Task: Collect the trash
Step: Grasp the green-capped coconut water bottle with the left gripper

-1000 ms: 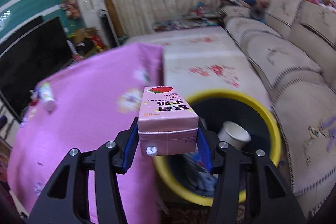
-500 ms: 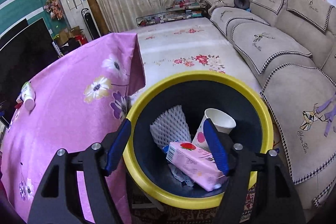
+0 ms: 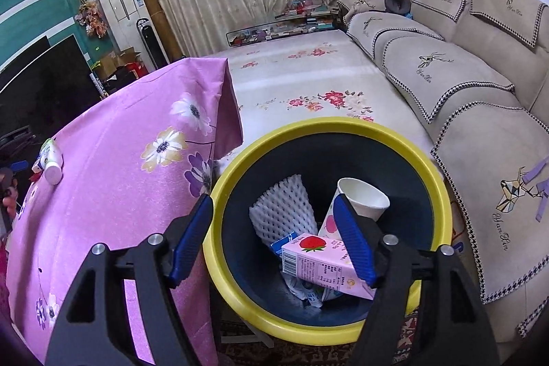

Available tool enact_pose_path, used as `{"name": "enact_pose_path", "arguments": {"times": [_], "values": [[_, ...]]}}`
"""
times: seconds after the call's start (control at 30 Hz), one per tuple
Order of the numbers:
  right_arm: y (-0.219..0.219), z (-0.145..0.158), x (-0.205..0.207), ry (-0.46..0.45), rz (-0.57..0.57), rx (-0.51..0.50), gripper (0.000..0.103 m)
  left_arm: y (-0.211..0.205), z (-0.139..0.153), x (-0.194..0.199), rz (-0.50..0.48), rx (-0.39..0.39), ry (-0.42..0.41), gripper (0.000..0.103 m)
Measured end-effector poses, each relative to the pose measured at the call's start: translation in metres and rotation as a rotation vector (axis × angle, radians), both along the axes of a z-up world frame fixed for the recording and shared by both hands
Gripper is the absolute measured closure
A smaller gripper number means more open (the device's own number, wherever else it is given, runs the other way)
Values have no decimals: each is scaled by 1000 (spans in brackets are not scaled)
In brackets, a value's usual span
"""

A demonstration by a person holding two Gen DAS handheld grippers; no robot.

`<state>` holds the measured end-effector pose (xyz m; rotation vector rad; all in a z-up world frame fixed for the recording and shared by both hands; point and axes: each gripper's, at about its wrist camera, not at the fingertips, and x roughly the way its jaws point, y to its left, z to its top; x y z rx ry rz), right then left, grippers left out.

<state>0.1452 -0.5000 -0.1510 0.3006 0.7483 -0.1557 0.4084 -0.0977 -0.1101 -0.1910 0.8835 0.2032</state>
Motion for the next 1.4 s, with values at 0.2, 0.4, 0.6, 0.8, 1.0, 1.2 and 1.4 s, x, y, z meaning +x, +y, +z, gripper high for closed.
{"name": "enact_pose_path", "arguments": {"times": [0.2, 0.4, 0.6, 0.8, 1.0, 1.2, 1.4], "values": [[-1, -2, 1, 0, 8, 11, 34, 11, -16, 28, 60, -5, 76, 8], [-5, -5, 3, 4, 11, 21, 34, 16, -28, 50, 43, -3, 153, 17], [-8, -6, 1, 5, 10, 27, 34, 14, -34, 70, -6, 24, 216, 31], [-10, -5, -2, 2, 8, 28, 34, 7, -27, 74, -65, 42, 220, 38], [-13, 2, -9, -15, 0, 26, 34, -1, 3, 45, -162, 28, 121, 44], [-13, 15, -16, -39, -6, 20, 34, -21, 46, -22, -297, 25, -78, 48], [-8, 24, -23, -59, 2, 15, 34, -58, 65, -91, -406, 46, -246, 49]]}}
